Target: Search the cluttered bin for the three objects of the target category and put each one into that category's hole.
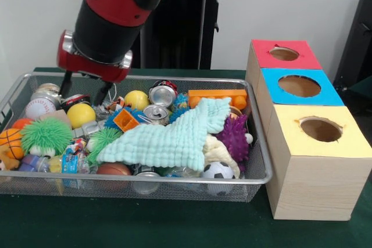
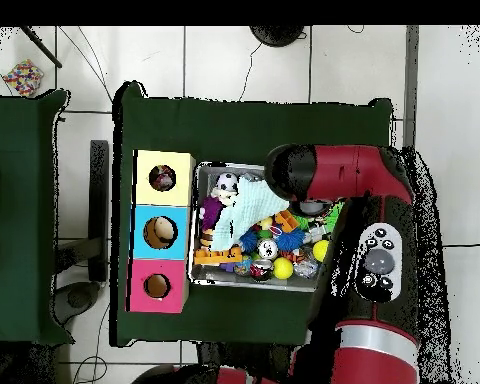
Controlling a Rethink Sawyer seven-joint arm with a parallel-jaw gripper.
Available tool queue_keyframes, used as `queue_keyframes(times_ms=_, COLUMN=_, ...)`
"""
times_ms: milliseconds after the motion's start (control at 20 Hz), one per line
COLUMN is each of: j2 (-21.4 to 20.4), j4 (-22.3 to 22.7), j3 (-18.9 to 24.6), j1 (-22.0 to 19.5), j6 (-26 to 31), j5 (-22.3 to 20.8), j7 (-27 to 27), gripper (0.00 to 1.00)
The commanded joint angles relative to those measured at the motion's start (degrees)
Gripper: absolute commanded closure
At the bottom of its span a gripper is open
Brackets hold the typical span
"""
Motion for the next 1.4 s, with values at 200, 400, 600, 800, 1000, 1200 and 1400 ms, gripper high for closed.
queue_keyframes(times_ms=200, j2=2.55, j4=-4.35, j3=1.51, j1=-0.88, j6=2.55, j5=-6.17, j7=-5.83, gripper=0.0)
queue_keyframes(times_ms=400, j2=3.65, j4=-4.93, j3=2.32, j1=-1.76, j6=2.84, j5=-6.14, j7=-7.09, gripper=0.0)
queue_keyframes(times_ms=600, j2=7.0, j4=-7.79, j3=3.77, j1=-2.59, j6=4.04, j5=-5.27, j7=-7.45, gripper=0.0)
queue_keyframes(times_ms=800, j2=7.99, j4=-8.42, j3=4.04, j1=-2.86, j6=5.49, j5=-5.09, j7=-9.14, gripper=0.0)
queue_keyframes(times_ms=1000, j2=10.45, j4=-11.92, j3=1.62, j1=-1.71, j6=6.99, j5=-6.97, j7=-7.62, gripper=0.0)
queue_keyframes(times_ms=1200, j2=13.1, j4=-14.19, j3=0.15, j1=-1.13, j6=9.52, j5=-6.54, j7=-4.42, gripper=0.0)
queue_keyframes(times_ms=1400, j2=14.38, j4=-16.6, j3=-1.19, j1=-0.42, j6=16.27, j5=-5.64, j7=-4.48, gripper=0.0)
